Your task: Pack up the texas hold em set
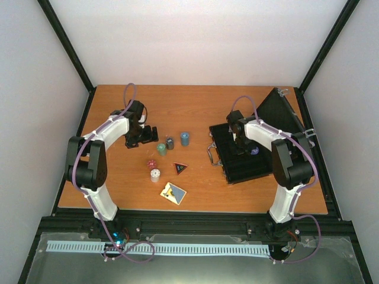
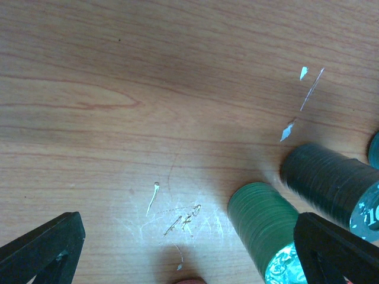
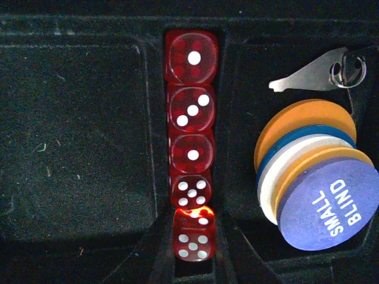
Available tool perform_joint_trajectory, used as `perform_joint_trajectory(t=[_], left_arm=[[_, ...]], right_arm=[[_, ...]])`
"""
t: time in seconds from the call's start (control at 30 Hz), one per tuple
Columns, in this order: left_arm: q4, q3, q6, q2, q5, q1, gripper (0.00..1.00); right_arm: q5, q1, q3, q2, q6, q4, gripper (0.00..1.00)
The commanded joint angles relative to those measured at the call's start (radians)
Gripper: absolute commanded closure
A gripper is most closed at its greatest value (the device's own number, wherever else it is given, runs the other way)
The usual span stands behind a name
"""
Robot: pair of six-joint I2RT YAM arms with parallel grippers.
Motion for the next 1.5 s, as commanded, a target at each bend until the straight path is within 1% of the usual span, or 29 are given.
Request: perform_joint_trajectory(t=[0.0, 0.2, 0.27, 0.37, 0.53, 0.77, 0.9, 1.0, 1.1, 1.27, 1.4, 1.47], left_arm=[[-0.005, 0.047, -0.009, 0.010, -0.003, 0.007, 0.00], [-0.003, 0.043, -0.009, 0.012, -0.005, 0.007, 0.00], [-0.003, 0.046, -0.009, 0.011, -0.006, 0.007, 0.00], [-0.004, 0.048, -0.009, 0.010, -0.007, 0.007, 0.00], [-0.006, 0.051, -0.006, 0.009, -0.010, 0.007, 0.00], [-0.007, 0.048, -0.009, -0.004, -0.008, 0.007, 0.00], [-0.006, 0.048, -0.013, -0.021, -0.011, 0.007, 0.00], [-0.008, 0.050, -0.015, -0.028, -0.008, 0.007, 0.00], [-0.004, 0.043, -0.018, -0.039, -0.005, 0.007, 0.00], [-0.006, 0.030, -0.020, -0.070, -0.022, 0.007, 0.00], [-0.013, 0.031, -0.021, -0.080, -0.019, 0.007, 0.00], [-0.015, 0.031, -0.022, -0.084, -0.014, 0.007, 0.00]], right_arm=[[-0.016, -0.013, -0.012, 0.030, -0.014, 0.003, 0.94], [-0.016, -0.014, -0.018, -0.016, -0.013, -0.019, 0.63], [-0.018, -0.013, -0.014, -0.033, -0.016, -0.026, 0.56], [-0.010, -0.013, 0.001, -0.053, -0.019, -0.037, 0.53], [-0.042, -0.014, 0.035, -0.082, -0.015, -0.053, 0.53], [-0.231, -0.009, 0.062, -0.111, -0.006, -0.049, 0.53], [-0.260, 0.063, 0.112, -0.084, 0.000, -0.059, 0.52], [-0.261, 0.146, 0.190, -0.037, 0.000, -0.063, 0.46], [-0.270, 0.224, 0.282, 0.033, 0.011, -0.072, 0.35], [-0.245, 0.334, 0.420, 0.158, 0.034, -0.103, 0.22], [-0.255, 0.391, 0.487, 0.228, 0.068, -0.117, 0.19], [-0.252, 0.421, 0.495, 0.243, 0.082, -0.111, 0.10]])
